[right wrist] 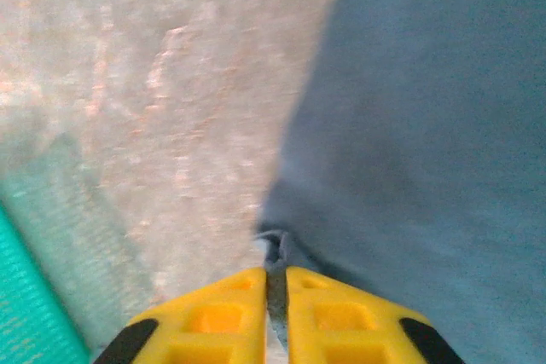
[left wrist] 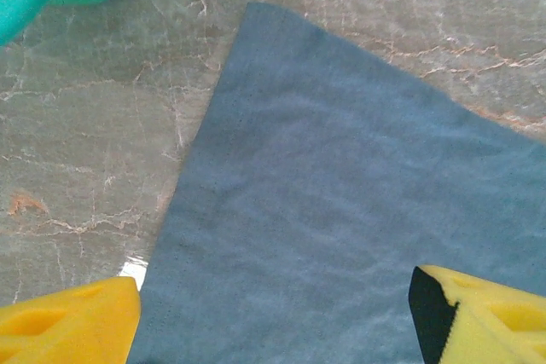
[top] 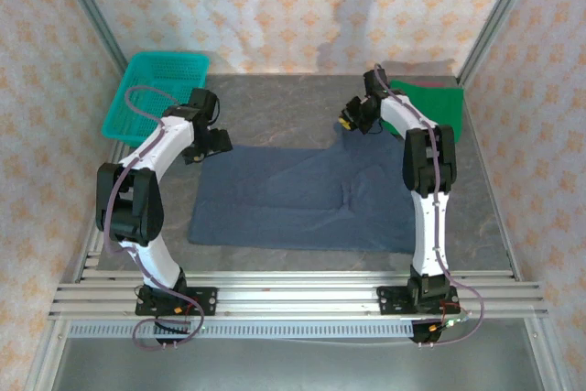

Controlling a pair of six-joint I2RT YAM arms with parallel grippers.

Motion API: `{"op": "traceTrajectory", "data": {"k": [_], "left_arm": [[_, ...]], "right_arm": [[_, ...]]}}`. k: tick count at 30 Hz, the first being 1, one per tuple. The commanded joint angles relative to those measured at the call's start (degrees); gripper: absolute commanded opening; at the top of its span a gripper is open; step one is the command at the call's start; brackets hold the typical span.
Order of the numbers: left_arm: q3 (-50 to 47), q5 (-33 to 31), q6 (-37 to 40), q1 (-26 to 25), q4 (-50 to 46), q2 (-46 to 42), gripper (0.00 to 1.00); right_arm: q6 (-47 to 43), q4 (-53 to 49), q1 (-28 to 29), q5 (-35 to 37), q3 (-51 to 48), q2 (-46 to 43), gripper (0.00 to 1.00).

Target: Fold and stack the t-shirts

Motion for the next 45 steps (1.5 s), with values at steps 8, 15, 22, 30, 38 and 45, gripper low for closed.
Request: {"op": "traceTrajectory", "data": {"k": [8,15,22,30,38,45], "left_arm": [[-0.8,-2.7,-1.2,0.4,-0.4,1.4,0.83],[1.4,-3.7,-1.4,0.3,-1.1,3.8,0.83],[3.4,-3.5,-1.7,-0.2,-1.2,5.3,0.83],[5.7,-3.0,-2.1,-0.6,-2.0,6.1,0.83],[6.2,-3.7,-2.6,-0.7,-2.5,6.2,0.82],[7.2,-5.3,-3.1,-0.7,-2.9,7.3,0.82]], "right_arm": [[-4.2,-6.3,-4.1,6.5,4.4,-3.2,0.43],[-13.9,-20.1,-4.5,16.8,17.8,3.5,0.43],[-20.3,-21.1,-4.5,20.0,25.1,9.2,0.43],[-24.2,-19.4,-4.5,20.0,32.3,15.6,0.42],[-24.4,-19.7,-4.5,18.3,35.0,19.9,0.38],[-24.3,-20.0,-4.3,16.2,33.9,20.9,0.25]]}}
